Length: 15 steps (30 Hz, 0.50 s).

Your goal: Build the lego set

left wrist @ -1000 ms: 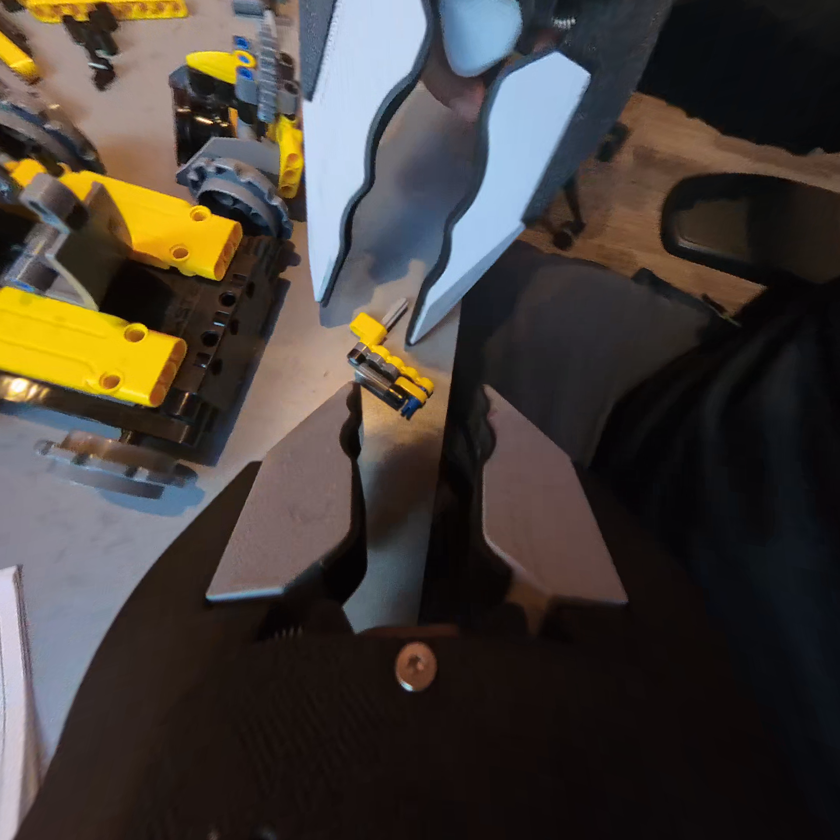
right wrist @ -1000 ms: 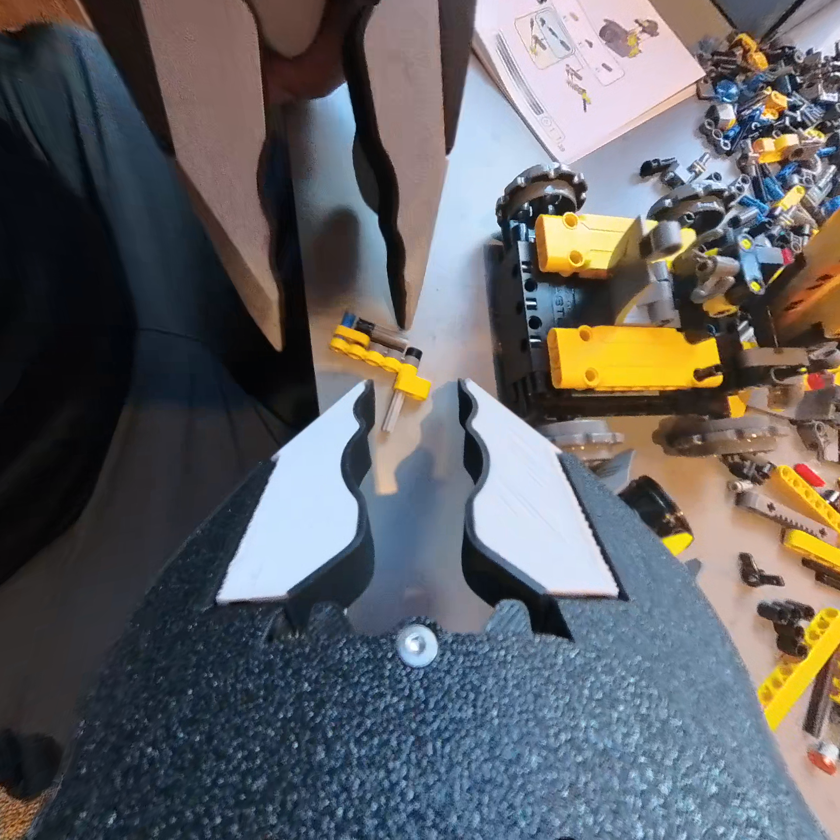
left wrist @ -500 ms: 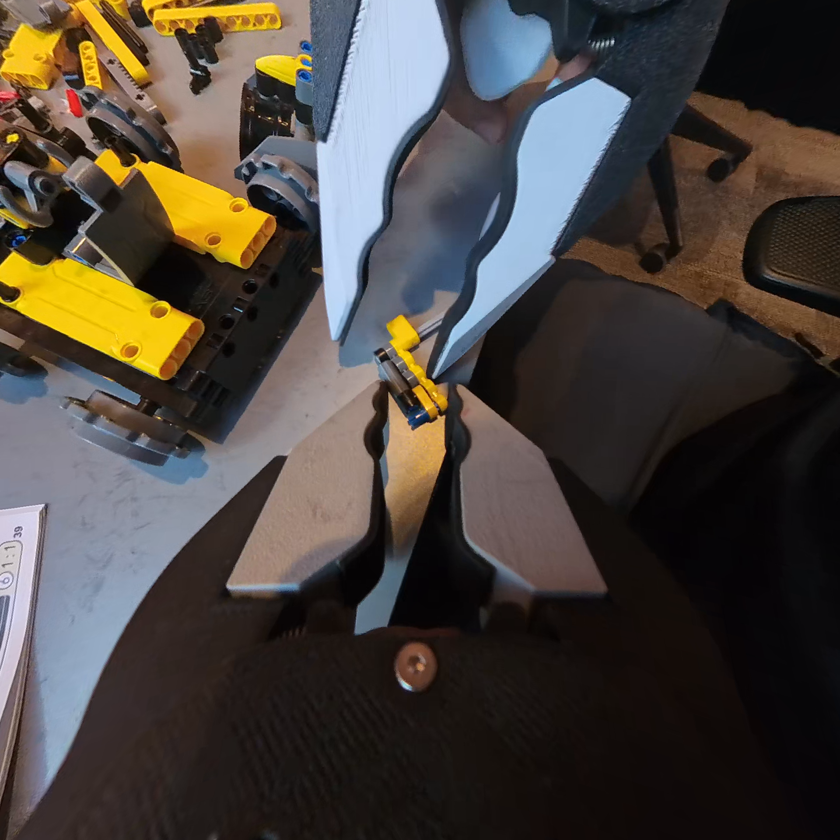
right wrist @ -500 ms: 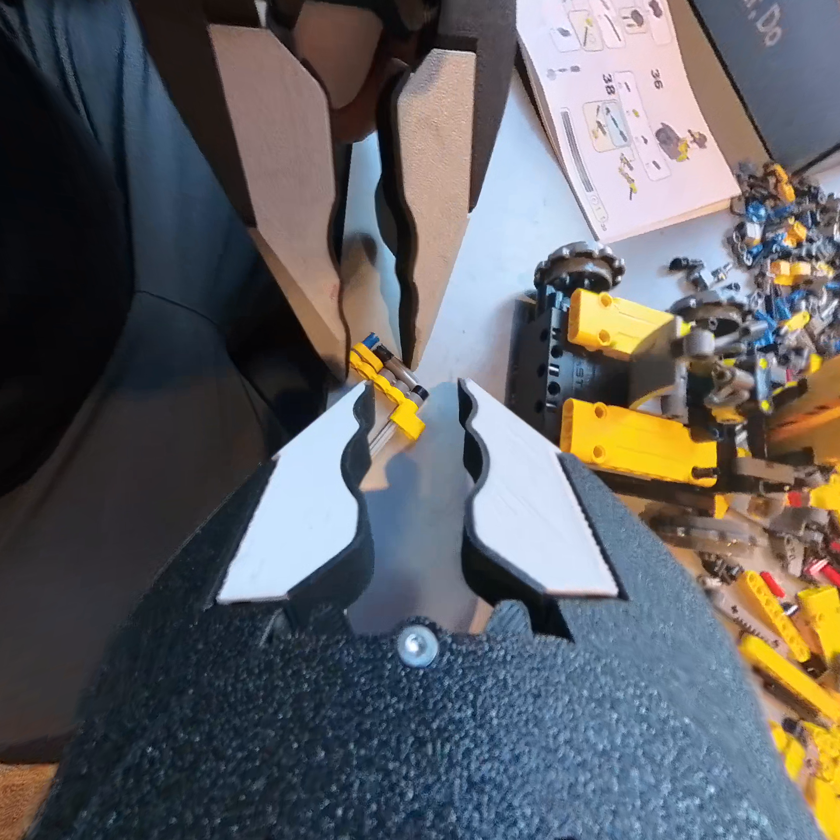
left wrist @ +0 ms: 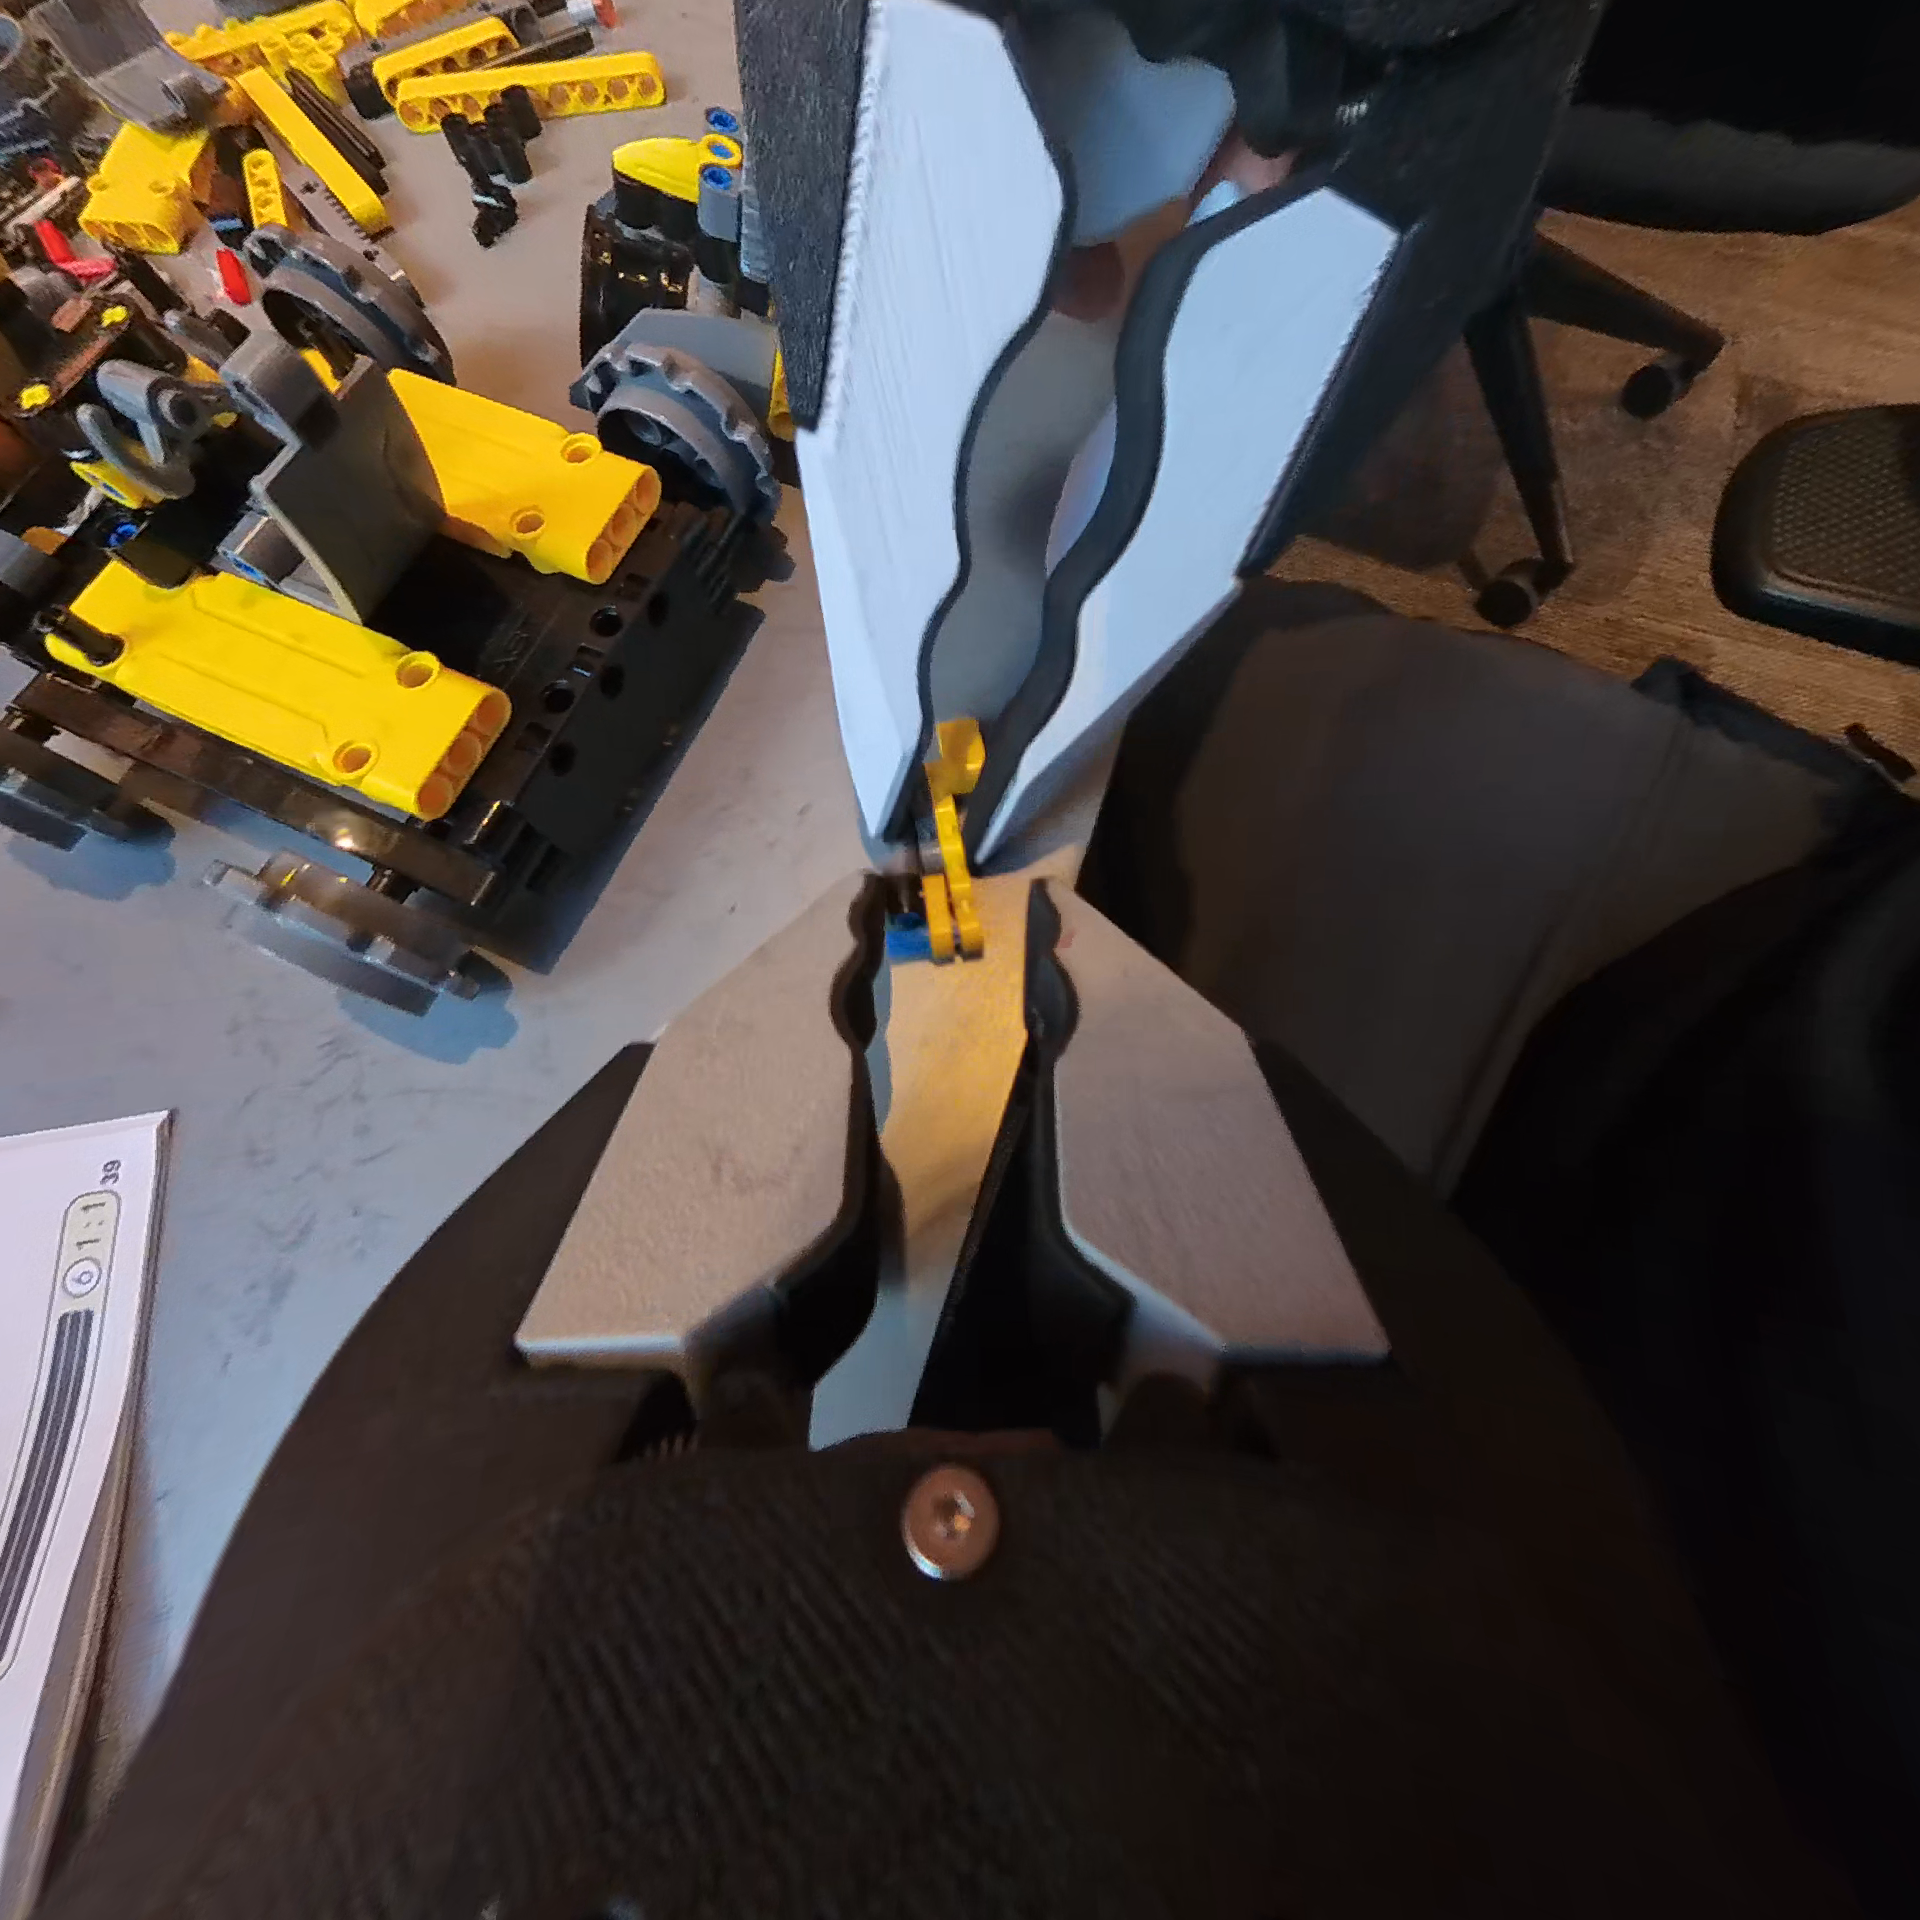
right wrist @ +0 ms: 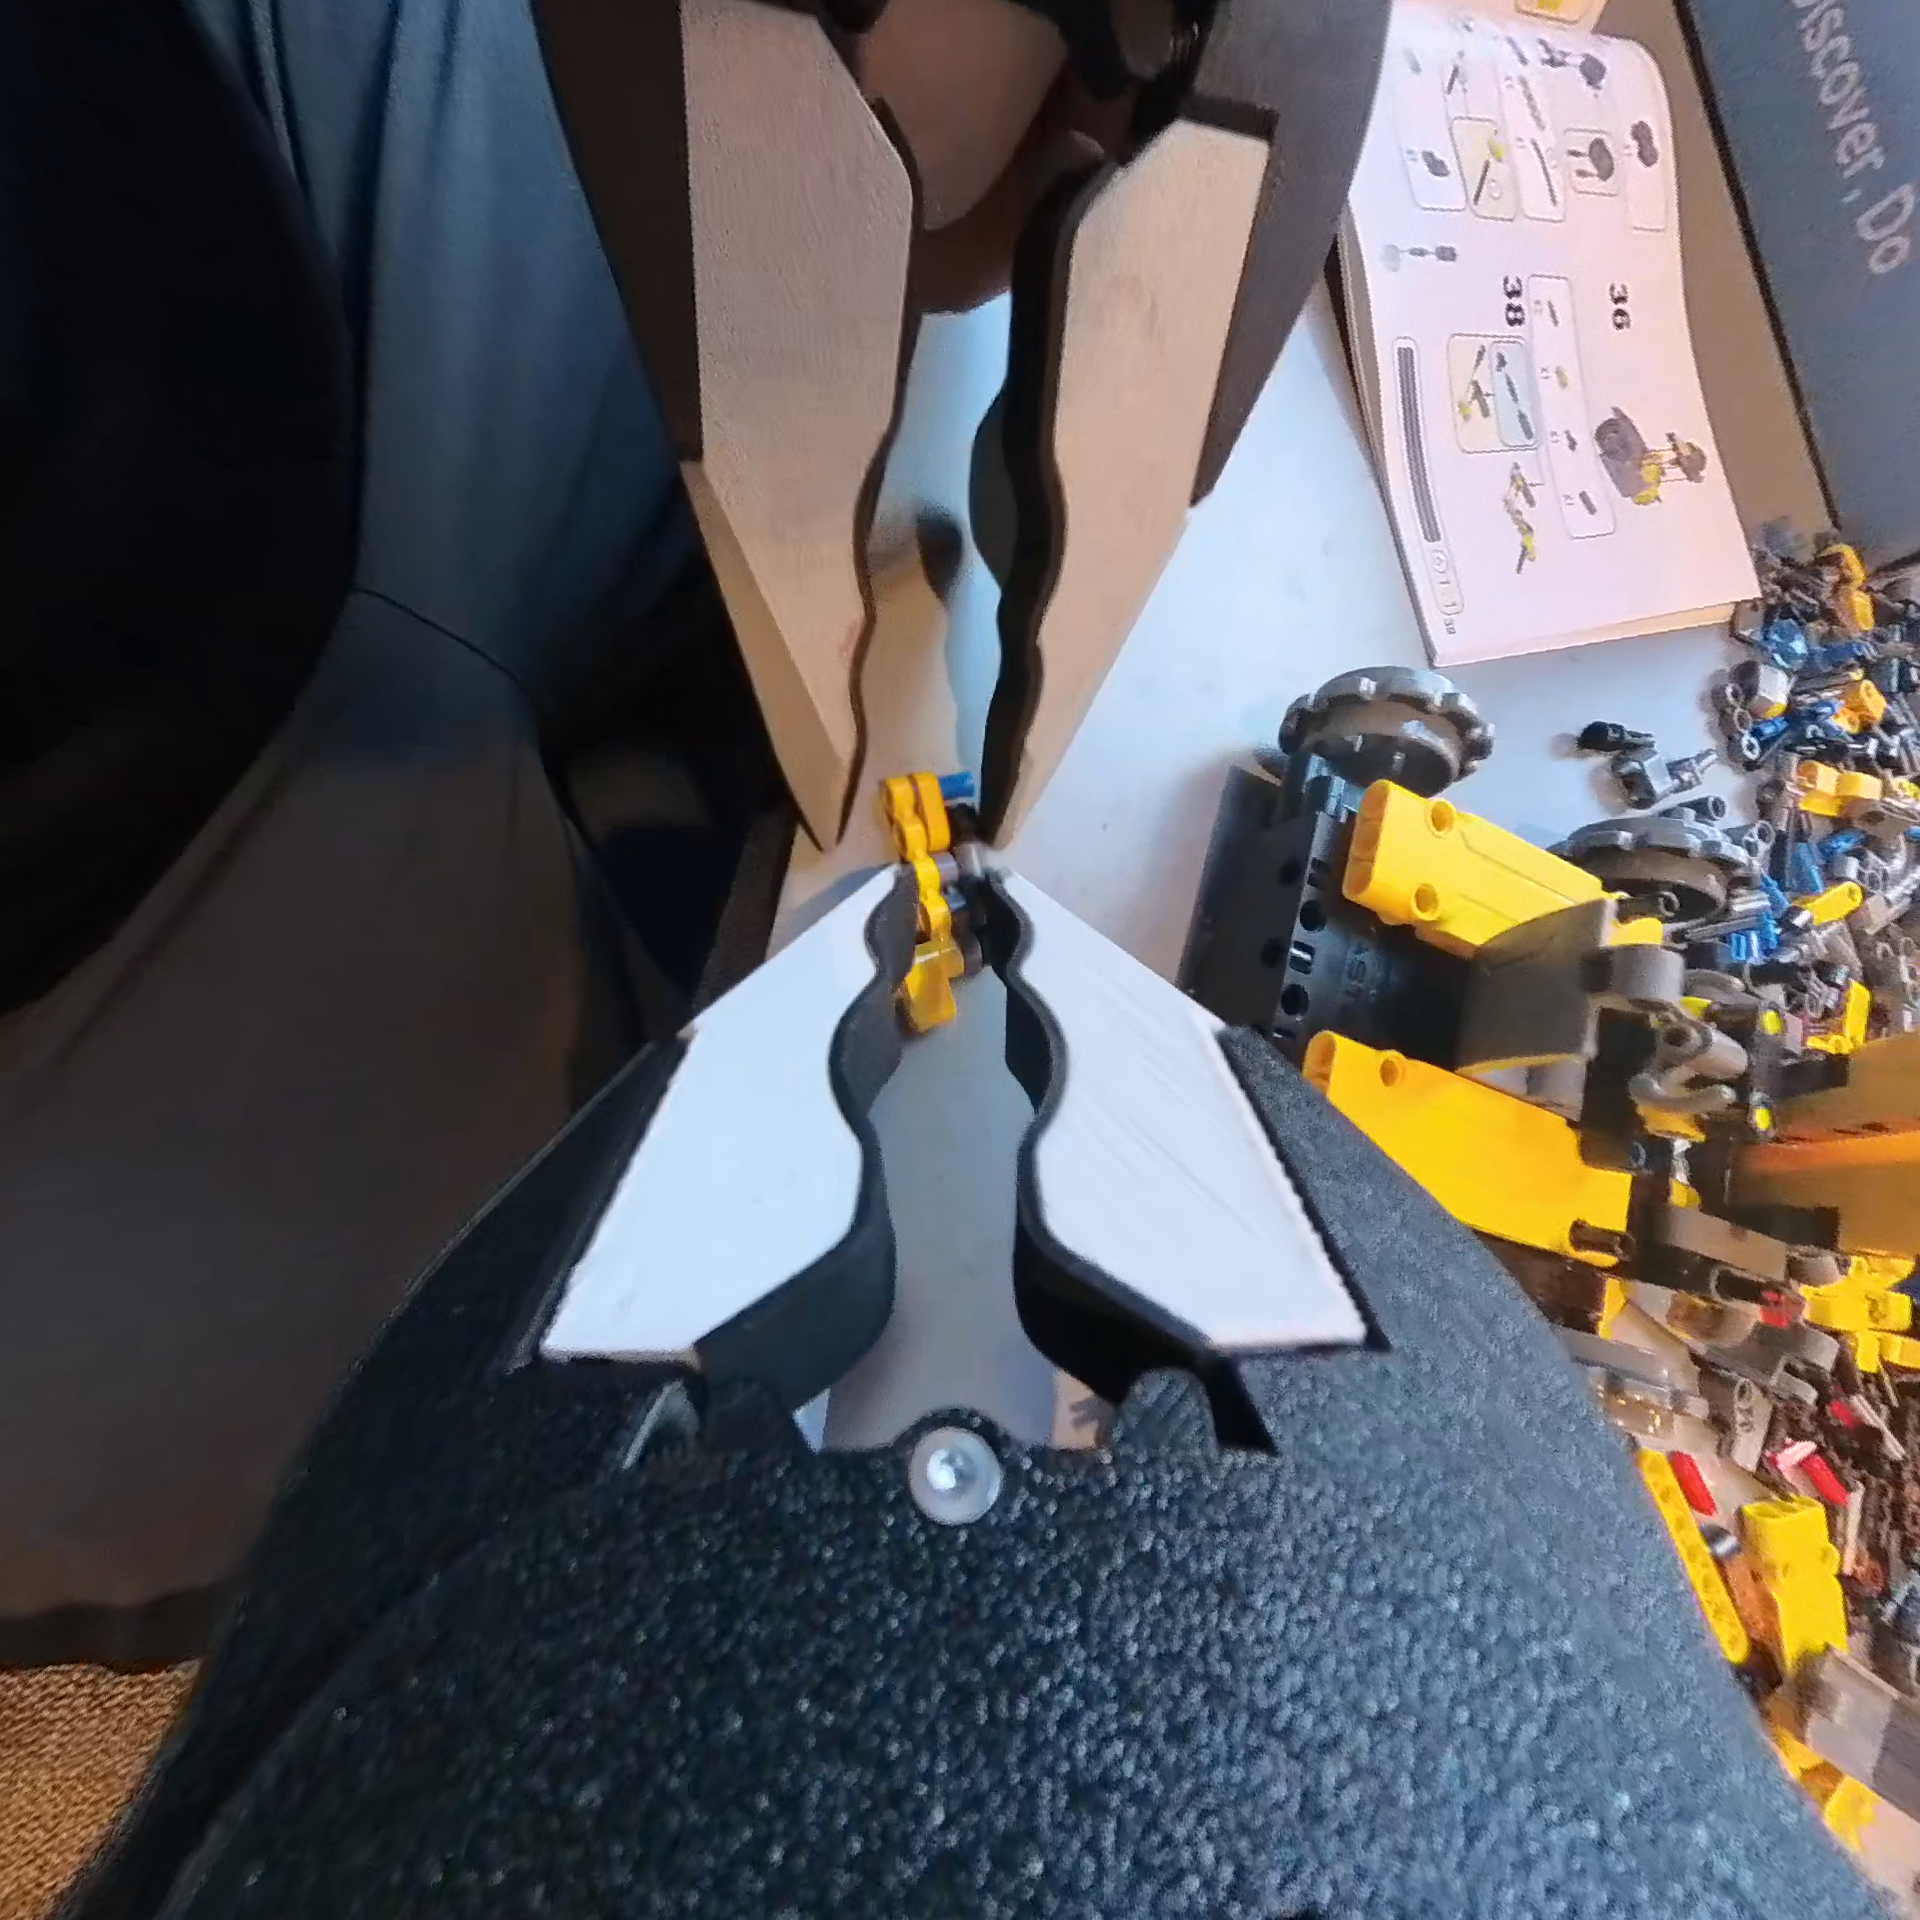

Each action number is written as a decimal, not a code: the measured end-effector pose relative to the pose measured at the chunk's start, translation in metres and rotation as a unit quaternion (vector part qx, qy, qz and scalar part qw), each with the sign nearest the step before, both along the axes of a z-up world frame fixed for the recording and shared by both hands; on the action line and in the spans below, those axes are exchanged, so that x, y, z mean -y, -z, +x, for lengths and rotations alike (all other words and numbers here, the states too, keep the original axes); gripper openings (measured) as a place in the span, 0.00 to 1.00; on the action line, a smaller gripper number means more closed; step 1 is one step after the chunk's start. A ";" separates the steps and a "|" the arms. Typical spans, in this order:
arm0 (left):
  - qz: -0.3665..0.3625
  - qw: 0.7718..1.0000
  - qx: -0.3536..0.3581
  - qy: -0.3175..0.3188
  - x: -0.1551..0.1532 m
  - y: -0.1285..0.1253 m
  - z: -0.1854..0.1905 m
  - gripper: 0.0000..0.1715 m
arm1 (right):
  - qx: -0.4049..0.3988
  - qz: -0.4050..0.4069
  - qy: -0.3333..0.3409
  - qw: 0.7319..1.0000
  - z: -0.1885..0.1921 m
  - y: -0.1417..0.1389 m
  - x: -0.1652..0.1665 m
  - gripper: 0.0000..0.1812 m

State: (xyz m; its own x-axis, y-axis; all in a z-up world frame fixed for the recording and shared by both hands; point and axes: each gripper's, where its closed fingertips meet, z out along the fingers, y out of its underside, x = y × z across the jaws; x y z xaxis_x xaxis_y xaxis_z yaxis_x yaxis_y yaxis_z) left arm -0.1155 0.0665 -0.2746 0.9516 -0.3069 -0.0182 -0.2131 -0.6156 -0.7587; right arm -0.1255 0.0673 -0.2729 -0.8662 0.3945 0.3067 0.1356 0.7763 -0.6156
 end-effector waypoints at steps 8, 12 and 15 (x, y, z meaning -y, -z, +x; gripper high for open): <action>-0.009 1.000 -0.009 0.006 0.006 0.000 -0.007 0.11 | -0.005 -0.012 0.012 1.000 -0.001 0.000 -0.001 0.06; -0.001 1.000 -0.023 0.012 0.006 0.000 -0.007 0.09 | -0.001 -0.011 0.014 1.000 -0.001 0.000 0.000 0.06; 0.001 1.000 -0.015 0.014 0.005 0.000 -0.008 0.09 | 0.015 -0.016 0.017 1.000 -0.002 0.001 0.000 0.08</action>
State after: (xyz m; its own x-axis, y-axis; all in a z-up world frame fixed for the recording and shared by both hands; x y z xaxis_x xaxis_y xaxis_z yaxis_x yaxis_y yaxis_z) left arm -0.1231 0.0612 -0.2749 0.9417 -0.3331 -0.0465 -0.2522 -0.6079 -0.7529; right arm -0.1278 0.0669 -0.2735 -0.8612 0.4325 0.2668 0.1798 0.7504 -0.6360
